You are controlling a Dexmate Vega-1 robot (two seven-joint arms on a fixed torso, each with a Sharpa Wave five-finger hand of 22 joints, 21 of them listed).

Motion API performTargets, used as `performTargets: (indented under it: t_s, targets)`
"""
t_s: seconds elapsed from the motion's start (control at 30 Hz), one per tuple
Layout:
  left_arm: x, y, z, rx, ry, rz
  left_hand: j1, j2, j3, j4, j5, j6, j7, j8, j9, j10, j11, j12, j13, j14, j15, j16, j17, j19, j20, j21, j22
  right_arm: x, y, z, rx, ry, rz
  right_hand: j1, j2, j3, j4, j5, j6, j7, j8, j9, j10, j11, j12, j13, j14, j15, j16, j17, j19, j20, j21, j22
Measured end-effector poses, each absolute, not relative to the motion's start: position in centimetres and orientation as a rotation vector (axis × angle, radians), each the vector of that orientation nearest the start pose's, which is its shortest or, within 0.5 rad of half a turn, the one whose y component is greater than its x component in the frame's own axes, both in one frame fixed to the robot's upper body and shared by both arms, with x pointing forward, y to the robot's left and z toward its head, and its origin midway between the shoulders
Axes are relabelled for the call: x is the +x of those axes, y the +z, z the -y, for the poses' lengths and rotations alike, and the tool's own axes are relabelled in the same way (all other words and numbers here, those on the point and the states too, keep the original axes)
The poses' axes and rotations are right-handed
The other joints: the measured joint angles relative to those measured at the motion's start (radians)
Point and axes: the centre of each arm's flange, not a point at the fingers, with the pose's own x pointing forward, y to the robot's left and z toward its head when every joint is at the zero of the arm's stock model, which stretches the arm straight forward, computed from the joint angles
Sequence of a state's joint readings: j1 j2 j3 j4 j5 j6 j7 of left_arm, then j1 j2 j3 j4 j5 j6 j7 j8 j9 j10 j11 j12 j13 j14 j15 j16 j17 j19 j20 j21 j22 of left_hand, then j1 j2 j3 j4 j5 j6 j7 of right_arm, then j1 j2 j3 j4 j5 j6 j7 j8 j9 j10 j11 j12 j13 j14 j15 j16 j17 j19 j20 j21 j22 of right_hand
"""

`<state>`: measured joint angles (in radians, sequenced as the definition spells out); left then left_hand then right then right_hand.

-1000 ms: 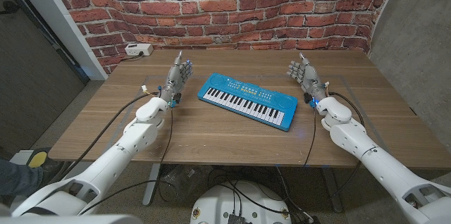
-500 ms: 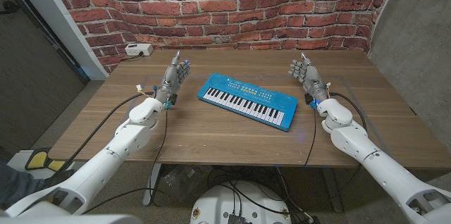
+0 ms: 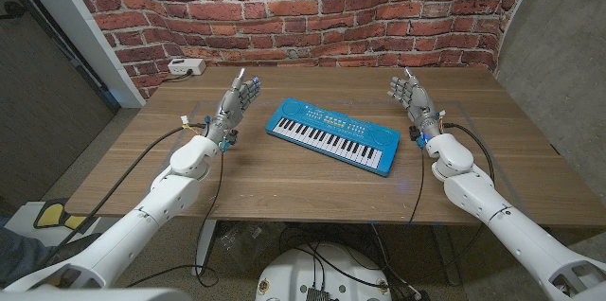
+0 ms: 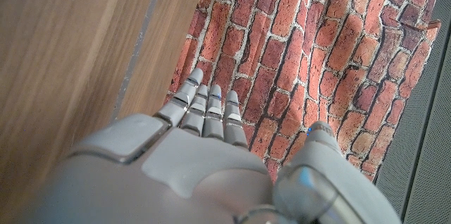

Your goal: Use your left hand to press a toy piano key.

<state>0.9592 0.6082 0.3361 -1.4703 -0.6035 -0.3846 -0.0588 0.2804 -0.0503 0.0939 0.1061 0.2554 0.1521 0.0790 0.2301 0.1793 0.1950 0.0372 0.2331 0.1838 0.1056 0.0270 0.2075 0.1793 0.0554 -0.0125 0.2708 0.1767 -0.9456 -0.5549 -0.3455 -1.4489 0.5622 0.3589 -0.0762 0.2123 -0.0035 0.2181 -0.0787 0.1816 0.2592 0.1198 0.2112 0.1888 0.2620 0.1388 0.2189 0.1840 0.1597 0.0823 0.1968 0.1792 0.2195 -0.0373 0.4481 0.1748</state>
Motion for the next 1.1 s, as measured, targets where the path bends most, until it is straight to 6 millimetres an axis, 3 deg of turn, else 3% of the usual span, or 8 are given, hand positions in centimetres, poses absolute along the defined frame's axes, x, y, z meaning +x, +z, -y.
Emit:
performTargets:
  t_s: [0.7,1.1]
  targets:
    - [57.4,-4.1,-28.0,0.162,-0.239,0.807,0.001,0.001,-0.005,-0.005,-0.004,0.036,-0.025,0.0,0.0,0.003,-0.011,-0.005,0.0,-0.002,-0.013,-0.008,0.0,-0.013,0.005,-0.023,0.0,60.4,-3.3,29.3,-0.045,0.141,0.691,0.0,0.0,-0.003,-0.003,0.0,-0.02,-0.002,-0.008,0.0,0.0,0.0,0.0,0.0,-0.004,0.004,-0.005,0.001,-0.005,0.011,-0.015,0.0]
    - [56.0,-4.6,-27.1,0.195,-0.238,0.852,0.01,0.01,-0.005,-0.005,-0.004,0.052,-0.02,0.0,0.0,0.007,-0.014,-0.005,0.0,0.005,-0.02,-0.008,0.0,-0.013,0.005,-0.023,0.0,60.1,-3.3,29.5,-0.055,0.141,0.687,0.0,0.0,-0.003,-0.003,0.0,-0.02,-0.002,-0.008,0.0,0.005,0.005,0.0,0.0,-0.008,0.008,-0.005,0.005,-0.005,0.011,-0.019,0.0]
